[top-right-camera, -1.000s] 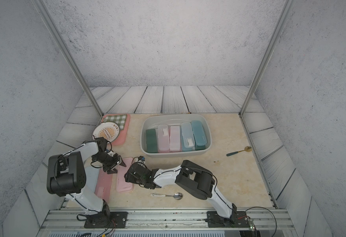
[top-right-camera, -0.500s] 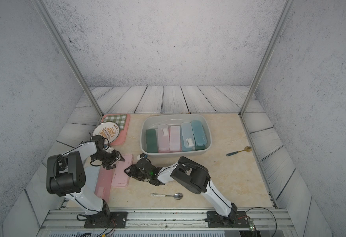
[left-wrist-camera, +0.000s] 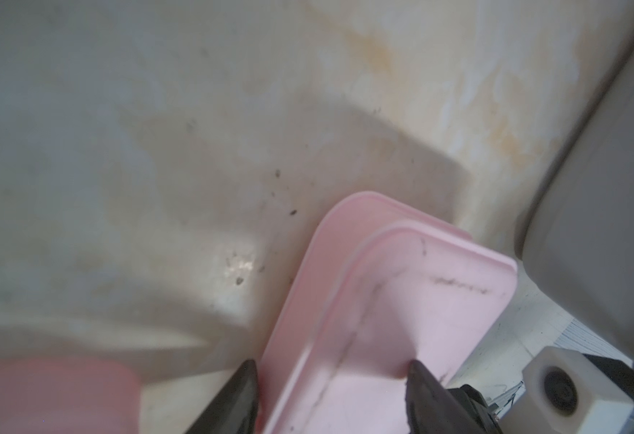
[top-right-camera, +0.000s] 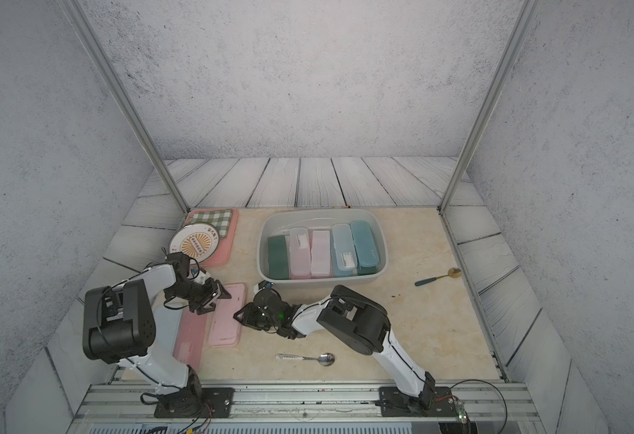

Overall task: Put the pencil case into the storage box
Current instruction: Pick up the pencil case from the center of the board.

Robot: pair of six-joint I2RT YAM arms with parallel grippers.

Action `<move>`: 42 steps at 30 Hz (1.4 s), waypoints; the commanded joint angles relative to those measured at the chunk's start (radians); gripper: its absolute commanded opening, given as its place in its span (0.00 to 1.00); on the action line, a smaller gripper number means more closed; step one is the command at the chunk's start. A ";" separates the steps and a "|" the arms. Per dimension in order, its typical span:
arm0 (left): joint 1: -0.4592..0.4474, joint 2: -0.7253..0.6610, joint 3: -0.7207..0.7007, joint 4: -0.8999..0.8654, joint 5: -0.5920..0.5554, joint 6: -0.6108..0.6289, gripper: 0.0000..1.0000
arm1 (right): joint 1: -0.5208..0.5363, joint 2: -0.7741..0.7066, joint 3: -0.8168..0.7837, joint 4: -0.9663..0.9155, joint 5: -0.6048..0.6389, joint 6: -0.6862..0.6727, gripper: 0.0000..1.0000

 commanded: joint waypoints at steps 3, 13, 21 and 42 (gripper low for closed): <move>-0.026 -0.001 -0.028 -0.156 0.220 0.004 0.62 | -0.011 -0.056 -0.046 0.078 0.014 -0.113 0.26; -0.026 -0.031 -0.032 -0.145 0.244 0.009 0.62 | -0.032 -0.064 -0.094 0.154 -0.026 -0.114 0.40; -0.022 -0.088 -0.010 -0.151 0.232 0.015 0.63 | -0.044 -0.131 -0.180 0.149 -0.005 -0.111 0.23; 0.000 -0.564 0.222 -0.253 -0.096 0.330 1.00 | -0.258 -0.695 -0.137 -0.490 0.155 -0.276 0.17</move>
